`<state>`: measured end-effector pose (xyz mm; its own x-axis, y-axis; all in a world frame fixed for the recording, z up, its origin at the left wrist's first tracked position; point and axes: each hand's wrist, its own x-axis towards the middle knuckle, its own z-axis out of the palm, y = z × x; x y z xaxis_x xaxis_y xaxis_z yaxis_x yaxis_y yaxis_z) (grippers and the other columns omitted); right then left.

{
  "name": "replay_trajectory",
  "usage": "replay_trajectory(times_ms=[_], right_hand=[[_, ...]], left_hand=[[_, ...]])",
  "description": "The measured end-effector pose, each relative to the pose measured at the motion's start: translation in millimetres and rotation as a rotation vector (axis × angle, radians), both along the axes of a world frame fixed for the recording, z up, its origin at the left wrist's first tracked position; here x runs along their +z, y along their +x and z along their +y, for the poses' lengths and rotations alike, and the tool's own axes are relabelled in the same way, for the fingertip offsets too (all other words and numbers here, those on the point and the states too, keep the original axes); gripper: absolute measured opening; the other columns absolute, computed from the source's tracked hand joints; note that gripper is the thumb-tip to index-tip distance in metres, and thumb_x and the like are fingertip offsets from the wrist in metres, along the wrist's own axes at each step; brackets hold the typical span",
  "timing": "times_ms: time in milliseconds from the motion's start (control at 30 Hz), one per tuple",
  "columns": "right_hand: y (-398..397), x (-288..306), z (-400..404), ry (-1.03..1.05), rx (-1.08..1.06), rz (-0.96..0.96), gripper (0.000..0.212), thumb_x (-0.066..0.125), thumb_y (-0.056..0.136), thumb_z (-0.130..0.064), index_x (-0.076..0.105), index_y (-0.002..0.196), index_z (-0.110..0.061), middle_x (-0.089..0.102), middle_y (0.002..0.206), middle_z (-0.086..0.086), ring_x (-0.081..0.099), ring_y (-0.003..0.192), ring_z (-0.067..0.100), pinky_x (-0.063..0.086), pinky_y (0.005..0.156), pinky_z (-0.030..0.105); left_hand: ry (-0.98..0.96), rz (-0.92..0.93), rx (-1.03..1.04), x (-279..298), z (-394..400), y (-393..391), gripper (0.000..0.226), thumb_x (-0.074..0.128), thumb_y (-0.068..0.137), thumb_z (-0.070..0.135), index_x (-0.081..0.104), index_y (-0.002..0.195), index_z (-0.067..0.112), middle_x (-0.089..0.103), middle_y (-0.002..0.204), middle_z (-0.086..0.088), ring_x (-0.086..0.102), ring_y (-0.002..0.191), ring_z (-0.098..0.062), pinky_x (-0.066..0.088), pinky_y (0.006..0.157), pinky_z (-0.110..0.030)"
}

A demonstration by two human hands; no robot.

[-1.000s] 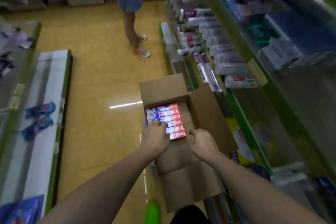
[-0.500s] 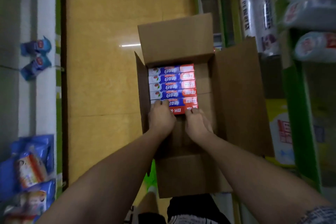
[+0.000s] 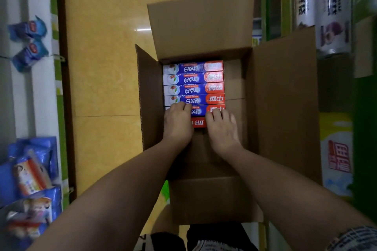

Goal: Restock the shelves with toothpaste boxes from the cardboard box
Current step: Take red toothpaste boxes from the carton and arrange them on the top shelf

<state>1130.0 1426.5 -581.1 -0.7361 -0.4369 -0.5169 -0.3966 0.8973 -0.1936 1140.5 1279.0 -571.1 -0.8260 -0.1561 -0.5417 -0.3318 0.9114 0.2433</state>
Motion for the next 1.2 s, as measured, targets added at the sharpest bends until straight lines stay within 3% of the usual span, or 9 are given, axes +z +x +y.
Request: replay_trajectory(times_ms=[167, 400, 700, 967, 1200], right_hand=[[-3, -3, -1, -0.017, 0.003, -0.003, 0.042, 0.065, 0.092, -0.03, 0.05, 0.128, -0.016, 0.053, 0.13, 0.013, 0.048, 0.121, 0.029, 0.043, 0.097, 0.043], [16, 1, 25, 0.032, -0.042, -0.082, 0.049, 0.065, 0.089, -0.038, 0.043, 0.129, -0.021, 0.052, 0.132, 0.007, 0.047, 0.123, 0.025, 0.036, 0.105, 0.042], [38, -11, 17, 0.04, -0.048, -0.114, 0.06, 0.062, 0.092, -0.029, 0.035, 0.144, -0.017, 0.049, 0.137, 0.011, 0.046, 0.126, 0.028, 0.037, 0.107, 0.044], [42, 1, 23, 0.095, -0.027, -0.171, 0.055, 0.059, 0.093, -0.027, 0.039, 0.143, -0.019, 0.054, 0.134, 0.01, 0.048, 0.124, 0.03, 0.039, 0.104, 0.044], [43, 35, 29, 0.202, -0.032, -0.144, 0.045, 0.058, 0.089, -0.025, 0.049, 0.133, -0.019, 0.06, 0.126, 0.009, 0.051, 0.118, 0.032, 0.039, 0.098, 0.044]], left_hand=[[0.014, 0.007, 0.023, 3, 3, -3, 0.05, 0.064, 0.097, 0.03, 0.05, 0.142, 0.015, 0.052, 0.141, -0.009, 0.044, 0.133, -0.024, 0.043, 0.109, -0.04], [0.001, -0.026, -0.083, 4, 2, -2, 0.056, 0.065, 0.095, 0.035, 0.045, 0.143, 0.016, 0.049, 0.142, -0.01, 0.043, 0.134, -0.026, 0.041, 0.108, -0.041], [-0.155, -0.037, -0.236, -4, 7, -12, 0.054, 0.069, 0.093, 0.04, 0.044, 0.136, 0.018, 0.05, 0.141, -0.008, 0.044, 0.134, -0.026, 0.039, 0.109, -0.045], [-0.093, -0.194, -0.263, 15, 12, 1, 0.053, 0.069, 0.092, 0.031, 0.044, 0.136, 0.018, 0.05, 0.136, -0.009, 0.049, 0.124, -0.027, 0.049, 0.091, -0.042], [-0.023, -0.219, 0.019, 45, 19, 2, 0.056, 0.07, 0.09, 0.037, 0.051, 0.141, 0.022, 0.046, 0.14, -0.007, 0.047, 0.127, -0.027, 0.051, 0.093, -0.041]])
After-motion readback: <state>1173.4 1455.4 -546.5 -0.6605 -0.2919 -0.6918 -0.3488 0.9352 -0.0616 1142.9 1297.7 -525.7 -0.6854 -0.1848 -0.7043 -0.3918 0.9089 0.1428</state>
